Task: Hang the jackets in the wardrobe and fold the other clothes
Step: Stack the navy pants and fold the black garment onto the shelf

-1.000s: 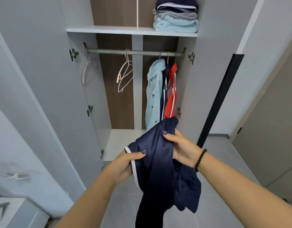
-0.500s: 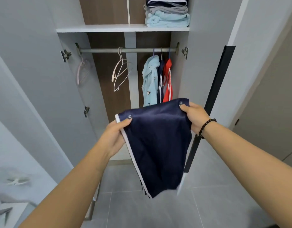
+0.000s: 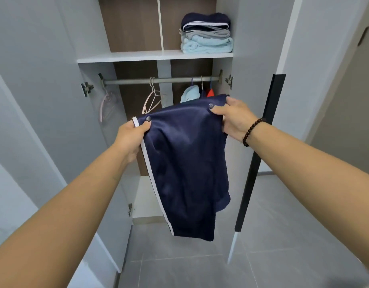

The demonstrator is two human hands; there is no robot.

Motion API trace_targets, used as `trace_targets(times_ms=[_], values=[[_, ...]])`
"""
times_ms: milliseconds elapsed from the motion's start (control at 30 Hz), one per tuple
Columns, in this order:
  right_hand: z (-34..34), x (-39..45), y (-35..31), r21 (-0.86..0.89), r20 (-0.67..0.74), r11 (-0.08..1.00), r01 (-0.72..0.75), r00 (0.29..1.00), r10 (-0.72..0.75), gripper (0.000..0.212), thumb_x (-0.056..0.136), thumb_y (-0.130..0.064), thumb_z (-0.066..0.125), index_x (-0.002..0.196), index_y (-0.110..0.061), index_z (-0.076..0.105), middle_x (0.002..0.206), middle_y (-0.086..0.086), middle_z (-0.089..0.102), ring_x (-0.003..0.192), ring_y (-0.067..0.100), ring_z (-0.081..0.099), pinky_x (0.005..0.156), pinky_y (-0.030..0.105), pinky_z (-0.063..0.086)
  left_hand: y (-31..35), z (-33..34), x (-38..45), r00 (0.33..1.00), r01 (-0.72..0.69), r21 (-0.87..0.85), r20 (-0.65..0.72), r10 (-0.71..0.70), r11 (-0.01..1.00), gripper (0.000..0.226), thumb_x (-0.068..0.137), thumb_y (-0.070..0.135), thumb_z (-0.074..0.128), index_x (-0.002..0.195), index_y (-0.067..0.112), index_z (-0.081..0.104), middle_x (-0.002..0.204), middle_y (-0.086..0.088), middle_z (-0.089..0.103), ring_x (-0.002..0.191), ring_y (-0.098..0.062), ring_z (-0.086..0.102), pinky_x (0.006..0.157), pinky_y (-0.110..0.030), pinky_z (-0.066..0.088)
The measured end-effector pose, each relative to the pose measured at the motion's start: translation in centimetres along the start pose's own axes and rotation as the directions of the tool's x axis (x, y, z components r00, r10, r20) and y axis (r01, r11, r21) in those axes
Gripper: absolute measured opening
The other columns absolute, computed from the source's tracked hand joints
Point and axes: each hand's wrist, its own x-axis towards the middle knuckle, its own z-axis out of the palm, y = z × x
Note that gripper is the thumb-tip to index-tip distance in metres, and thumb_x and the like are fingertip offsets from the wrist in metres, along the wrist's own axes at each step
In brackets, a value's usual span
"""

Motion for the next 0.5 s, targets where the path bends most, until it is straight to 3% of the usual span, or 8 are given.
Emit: trace_targets(times_ms=[67, 100, 133, 233, 333, 400, 500], values=[[0.4, -0.4, 0.5, -0.2, 0.164, 0.979, 0.034, 0.986, 0.0, 0.097, 0.08, 0.005, 0.07, 0.152, -0.023, 0.012, 0.135, 0.003, 0.05, 0.117, 0.023, 0.056, 0.094, 0.038, 0.052, 1.4, 0.1, 0.3, 1.0, -0.017, -0.073, 0.018, 0.018, 0.997, 0.007, 0.094, 0.016, 0.062, 0.097, 0.017, 0.069, 0.095, -0.004, 0.075, 0.087, -0.021, 0.073, 0.077, -0.035, 0.058], [0.6, -0.6, 0.7, -0.352, 0.203, 0.933, 0.072, 0.979, 0.001, 0.114, 0.077, 0.005, 0.073, 0.152, -0.032, -0.004, 0.142, -0.002, 0.042, 0.122, 0.021, 0.053, 0.095, 0.036, 0.05, 1.9, 0.0, 0.3, 0.998, -0.025, -0.085, 0.052, 0.03, 0.996, 0.008, 0.093, 0.011, 0.062, 0.097, 0.014, 0.069, 0.097, -0.006, 0.075, 0.088, -0.021, 0.072, 0.077, -0.035, 0.058], [0.7, -0.5, 0.8, -0.464, 0.214, 0.878, 0.121, 0.977, -0.021, 0.118, 0.076, 0.004, 0.075, 0.151, -0.035, -0.007, 0.146, -0.003, 0.037, 0.124, 0.02, 0.051, 0.097, 0.035, 0.049, 2.4, 0.0, 0.2, 0.995, -0.041, -0.069, 0.087, 0.047, 0.997, 0.011, 0.09, 0.004, 0.064, 0.098, 0.011, 0.068, 0.098, -0.008, 0.074, 0.088, -0.023, 0.072, 0.077, -0.035, 0.058], [0.9, 0.6, 0.0, -0.591, 0.127, 0.76, 0.27, 0.962, -0.244, 0.086, 0.079, 0.005, 0.07, 0.15, -0.019, 0.029, 0.143, 0.004, 0.047, 0.126, 0.019, 0.051, 0.105, 0.028, 0.041, 3.4, -0.1, -0.2, 0.987, -0.121, 0.084, 0.12, 0.11, 0.989, 0.021, 0.081, -0.01, 0.068, 0.092, 0.008, 0.068, 0.089, -0.008, 0.075, 0.081, -0.022, 0.072, 0.074, -0.032, 0.058], [0.4, 2.2, -0.7, -0.634, -0.02, 0.719, 0.287, 0.922, -0.386, 0.046, 0.081, 0.0, 0.07, 0.125, -0.012, 0.062, 0.128, 0.004, 0.06, 0.12, 0.017, 0.055, 0.104, 0.019, 0.038, 4.5, -0.5, 0.0, 0.99, -0.133, 0.137, 0.053, 0.127, 0.982, 0.006, 0.084, 0.004, 0.072, 0.084, 0.009, 0.072, 0.082, -0.005, 0.075, 0.072, -0.019, 0.072, 0.068, -0.029, 0.059], [-0.2, 2.7, -0.7, -0.56, -0.04, 0.785, 0.266, 0.937, -0.347, 0.034, 0.083, -0.002, 0.069, 0.114, -0.013, 0.069, 0.121, 0.003, 0.065, 0.114, 0.015, 0.058, 0.102, 0.023, 0.043, 4.8, -0.6, -0.1, 0.993, -0.115, 0.143, 0.004, 0.115, 0.983, 0.001, 0.085, 0.01, 0.073, 0.085, 0.011, 0.073, 0.078, -0.001, 0.075, 0.066, -0.013, 0.072, 0.06, -0.024, 0.058], [-0.7, 2.8, -0.5, -0.556, -0.02, 0.788, 0.263, 0.944, -0.329, 0.033, 0.081, -0.005, 0.073, 0.112, -0.013, 0.071, 0.116, 0.002, 0.068, 0.109, 0.015, 0.061, 0.1, 0.027, 0.047, 5.0, -0.7, -0.4, 0.989, -0.132, 0.185, -0.046, 0.143, 0.974, 0.004, 0.085, 0.015, 0.073, 0.089, 0.015, 0.073, 0.074, 0.007, 0.075, 0.064, -0.009, 0.071, 0.057, -0.022, 0.056]])
